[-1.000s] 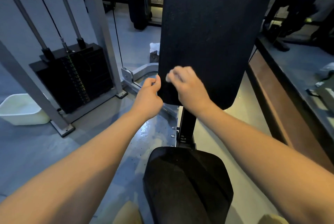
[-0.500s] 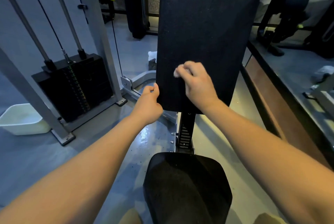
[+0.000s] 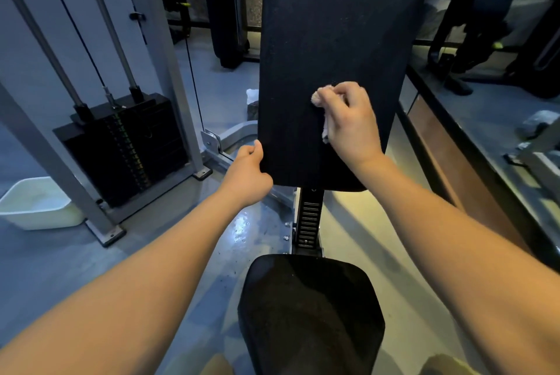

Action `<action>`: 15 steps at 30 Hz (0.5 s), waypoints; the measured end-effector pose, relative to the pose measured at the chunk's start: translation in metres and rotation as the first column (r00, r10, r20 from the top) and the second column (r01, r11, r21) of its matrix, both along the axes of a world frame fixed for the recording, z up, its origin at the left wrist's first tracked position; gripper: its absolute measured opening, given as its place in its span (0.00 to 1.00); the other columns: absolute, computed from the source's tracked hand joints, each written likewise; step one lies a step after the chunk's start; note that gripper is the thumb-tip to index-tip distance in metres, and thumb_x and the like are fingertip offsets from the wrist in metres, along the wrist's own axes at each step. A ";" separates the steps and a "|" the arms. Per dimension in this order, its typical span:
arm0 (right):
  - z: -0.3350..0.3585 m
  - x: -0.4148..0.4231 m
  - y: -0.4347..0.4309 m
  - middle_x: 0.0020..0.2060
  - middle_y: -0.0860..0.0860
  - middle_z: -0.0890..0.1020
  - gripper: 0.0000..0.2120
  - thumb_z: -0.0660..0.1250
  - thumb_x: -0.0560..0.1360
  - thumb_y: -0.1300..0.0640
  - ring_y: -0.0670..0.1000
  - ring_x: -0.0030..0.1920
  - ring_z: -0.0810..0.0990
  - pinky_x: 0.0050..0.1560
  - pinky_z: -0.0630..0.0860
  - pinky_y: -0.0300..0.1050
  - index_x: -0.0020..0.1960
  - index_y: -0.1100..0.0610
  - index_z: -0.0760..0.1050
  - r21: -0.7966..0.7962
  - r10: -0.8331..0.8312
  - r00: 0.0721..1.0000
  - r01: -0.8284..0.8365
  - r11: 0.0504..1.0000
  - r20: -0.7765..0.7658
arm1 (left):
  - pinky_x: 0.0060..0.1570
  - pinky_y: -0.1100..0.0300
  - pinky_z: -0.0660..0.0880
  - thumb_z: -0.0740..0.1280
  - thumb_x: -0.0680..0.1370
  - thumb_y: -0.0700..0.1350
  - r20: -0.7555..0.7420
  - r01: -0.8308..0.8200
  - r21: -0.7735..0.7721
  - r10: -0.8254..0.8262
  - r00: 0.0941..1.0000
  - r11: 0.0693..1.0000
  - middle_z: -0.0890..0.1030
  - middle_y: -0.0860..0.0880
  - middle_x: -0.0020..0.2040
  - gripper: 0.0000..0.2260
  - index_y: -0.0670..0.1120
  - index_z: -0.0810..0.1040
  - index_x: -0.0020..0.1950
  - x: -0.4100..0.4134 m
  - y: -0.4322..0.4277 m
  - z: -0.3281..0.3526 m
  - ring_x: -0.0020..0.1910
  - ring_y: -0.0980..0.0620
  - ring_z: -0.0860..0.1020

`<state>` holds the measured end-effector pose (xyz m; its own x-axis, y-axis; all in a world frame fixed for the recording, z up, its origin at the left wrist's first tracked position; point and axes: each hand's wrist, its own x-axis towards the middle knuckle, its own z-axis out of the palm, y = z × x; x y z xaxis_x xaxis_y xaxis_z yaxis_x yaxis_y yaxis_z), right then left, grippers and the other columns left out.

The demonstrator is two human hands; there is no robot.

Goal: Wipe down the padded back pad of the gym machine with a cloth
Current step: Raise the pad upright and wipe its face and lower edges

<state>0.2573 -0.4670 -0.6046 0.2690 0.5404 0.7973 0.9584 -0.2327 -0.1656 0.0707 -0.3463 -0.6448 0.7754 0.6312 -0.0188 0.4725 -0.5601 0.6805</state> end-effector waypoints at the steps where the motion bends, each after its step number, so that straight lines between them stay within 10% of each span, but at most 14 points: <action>1: -0.006 -0.003 0.003 0.56 0.50 0.77 0.12 0.65 0.80 0.63 0.49 0.55 0.73 0.54 0.69 0.35 0.62 0.56 0.79 0.015 -0.027 1.000 0.027 1.000 -0.007 | 0.50 0.63 0.68 0.60 0.78 0.38 0.003 0.009 -0.010 -0.009 1.000 1.000 0.59 0.53 0.76 0.36 0.47 0.47 0.83 -0.002 0.000 0.002 0.56 0.56 0.67; 8: -0.096 -0.056 -0.027 0.53 0.54 0.76 0.18 0.70 0.73 0.67 0.58 0.51 0.78 0.42 0.79 0.53 0.61 0.55 0.79 -0.530 0.080 0.989 -0.135 0.838 -0.125 | 0.51 0.65 0.69 0.62 0.79 0.40 0.051 0.037 -0.005 -0.037 0.998 0.999 0.66 0.51 0.70 0.21 0.46 0.71 0.72 -0.016 0.002 0.004 0.52 0.54 0.73; 12: -0.057 -0.065 -0.019 0.50 0.49 0.81 0.10 0.66 0.82 0.52 0.50 0.50 0.80 0.50 0.76 0.46 0.60 0.51 0.83 -0.381 -0.066 0.862 -0.153 0.912 -0.503 | 0.42 0.65 0.73 0.66 0.79 0.44 0.193 -0.035 -0.066 0.047 0.980 0.997 0.77 0.50 0.55 0.05 0.49 0.77 0.55 -0.029 -0.009 0.000 0.46 0.52 0.79; 15: -0.026 -0.063 -0.013 0.42 0.44 0.86 0.05 0.70 0.79 0.50 0.45 0.44 0.84 0.43 0.78 0.38 0.50 0.49 0.85 -0.230 -0.058 0.641 -0.188 0.955 -0.765 | 0.44 0.64 0.75 0.74 0.75 0.54 0.280 0.046 -0.156 -0.001 0.960 0.987 0.77 0.53 0.53 0.16 0.53 0.74 0.58 -0.035 -0.017 0.002 0.45 0.54 0.79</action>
<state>0.1938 -0.4805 -0.6301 0.6641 0.7326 0.1491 0.5349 -0.3263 -0.7794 0.0357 -0.3636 -0.6426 0.7788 0.6191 0.1011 0.2394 -0.4424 0.8643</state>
